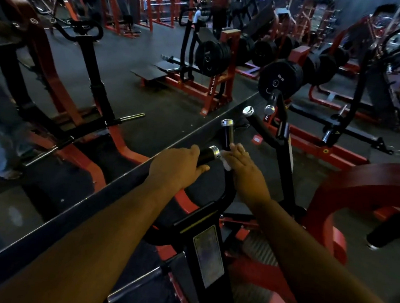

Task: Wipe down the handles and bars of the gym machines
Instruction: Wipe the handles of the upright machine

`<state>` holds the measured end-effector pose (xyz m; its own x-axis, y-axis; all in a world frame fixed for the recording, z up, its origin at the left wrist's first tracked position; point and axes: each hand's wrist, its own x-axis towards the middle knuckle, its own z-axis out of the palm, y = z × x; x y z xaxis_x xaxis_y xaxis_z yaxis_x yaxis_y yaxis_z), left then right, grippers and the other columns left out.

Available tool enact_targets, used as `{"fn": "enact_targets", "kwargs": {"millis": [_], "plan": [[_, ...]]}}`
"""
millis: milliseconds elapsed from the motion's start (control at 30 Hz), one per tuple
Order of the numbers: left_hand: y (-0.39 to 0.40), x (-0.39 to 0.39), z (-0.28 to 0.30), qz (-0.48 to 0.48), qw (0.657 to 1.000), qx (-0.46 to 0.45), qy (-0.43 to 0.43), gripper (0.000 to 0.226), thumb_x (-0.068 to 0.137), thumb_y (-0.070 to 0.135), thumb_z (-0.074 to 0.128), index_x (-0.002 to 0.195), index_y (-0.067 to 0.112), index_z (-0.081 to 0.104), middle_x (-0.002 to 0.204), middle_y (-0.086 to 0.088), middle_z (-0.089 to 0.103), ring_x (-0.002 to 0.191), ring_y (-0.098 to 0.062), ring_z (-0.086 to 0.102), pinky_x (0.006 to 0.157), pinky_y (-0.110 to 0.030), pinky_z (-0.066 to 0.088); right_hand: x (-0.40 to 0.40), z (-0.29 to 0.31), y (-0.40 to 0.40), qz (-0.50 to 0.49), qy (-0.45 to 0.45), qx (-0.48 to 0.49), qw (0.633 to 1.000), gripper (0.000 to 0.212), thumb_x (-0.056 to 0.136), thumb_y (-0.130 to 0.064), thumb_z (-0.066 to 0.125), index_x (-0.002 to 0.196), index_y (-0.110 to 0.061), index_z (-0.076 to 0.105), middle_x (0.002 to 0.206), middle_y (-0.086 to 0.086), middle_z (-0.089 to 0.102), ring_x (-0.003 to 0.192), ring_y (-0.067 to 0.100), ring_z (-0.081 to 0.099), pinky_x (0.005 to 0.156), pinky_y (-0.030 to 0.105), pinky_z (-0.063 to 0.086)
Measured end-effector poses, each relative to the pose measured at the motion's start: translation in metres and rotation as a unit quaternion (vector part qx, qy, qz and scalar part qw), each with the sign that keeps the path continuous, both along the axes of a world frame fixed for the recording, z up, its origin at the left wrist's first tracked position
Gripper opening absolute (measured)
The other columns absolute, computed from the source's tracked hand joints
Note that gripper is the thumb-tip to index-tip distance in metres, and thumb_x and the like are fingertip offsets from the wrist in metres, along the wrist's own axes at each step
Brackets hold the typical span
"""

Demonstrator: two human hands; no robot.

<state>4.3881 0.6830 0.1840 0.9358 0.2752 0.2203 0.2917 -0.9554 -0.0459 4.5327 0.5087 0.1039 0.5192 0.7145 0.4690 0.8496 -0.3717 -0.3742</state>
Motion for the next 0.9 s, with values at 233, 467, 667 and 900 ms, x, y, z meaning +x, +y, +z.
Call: {"fn": "enact_targets", "kwargs": {"millis": [233, 467, 667, 900], "plan": [[0.007, 0.002, -0.004, -0.018, 1.0, -0.023, 0.004, 0.048, 0.101, 0.061, 0.046, 0.115, 0.015, 0.047, 0.103, -0.01, 0.068, 0.089, -0.031, 0.068, 0.064, -0.039, 0.04, -0.045, -0.057, -0.029, 0.018, 0.003, -0.018, 1.0, 0.056, 0.098, -0.008, 0.033, 0.153, -0.013, 0.042, 0.165, 0.003, 0.024, 0.157, 0.019, 0.01, 0.122, 0.025, 0.023], [0.011, 0.006, -0.006, -0.026, 0.998, -0.058, 0.012, 0.049, 0.101, 0.061, 0.047, 0.117, 0.015, 0.048, 0.105, -0.011, 0.068, 0.091, -0.03, 0.067, 0.066, -0.04, 0.043, -0.088, -0.058, -0.05, -0.002, 0.117, -0.009, 0.993, 0.05, 0.1, -0.029, 0.036, 0.143, -0.019, 0.058, 0.153, -0.005, 0.049, 0.146, 0.003, 0.037, 0.116, 0.032, 0.04], [0.009, 0.004, -0.008, -0.026, 0.999, -0.042, -0.015, 0.049, 0.1, 0.061, 0.048, 0.116, 0.014, 0.05, 0.101, -0.01, 0.069, 0.089, -0.03, 0.069, 0.065, -0.039, 0.043, -0.067, -0.029, -0.028, -0.032, 0.057, -0.02, 0.998, 0.054, 0.096, 0.003, 0.05, 0.145, -0.02, 0.056, 0.16, -0.001, 0.039, 0.153, 0.009, 0.022, 0.12, 0.027, 0.029], [0.009, 0.003, -0.01, -0.021, 0.999, -0.039, -0.024, 0.049, 0.1, 0.061, 0.048, 0.117, 0.014, 0.05, 0.103, -0.01, 0.069, 0.091, -0.031, 0.069, 0.065, -0.038, 0.042, -0.091, -0.047, -0.032, -0.016, 0.104, -0.026, 0.994, 0.045, 0.098, -0.008, 0.049, 0.136, -0.028, 0.06, 0.142, -0.007, 0.057, 0.128, 0.012, 0.057, 0.098, 0.038, 0.053]]}}
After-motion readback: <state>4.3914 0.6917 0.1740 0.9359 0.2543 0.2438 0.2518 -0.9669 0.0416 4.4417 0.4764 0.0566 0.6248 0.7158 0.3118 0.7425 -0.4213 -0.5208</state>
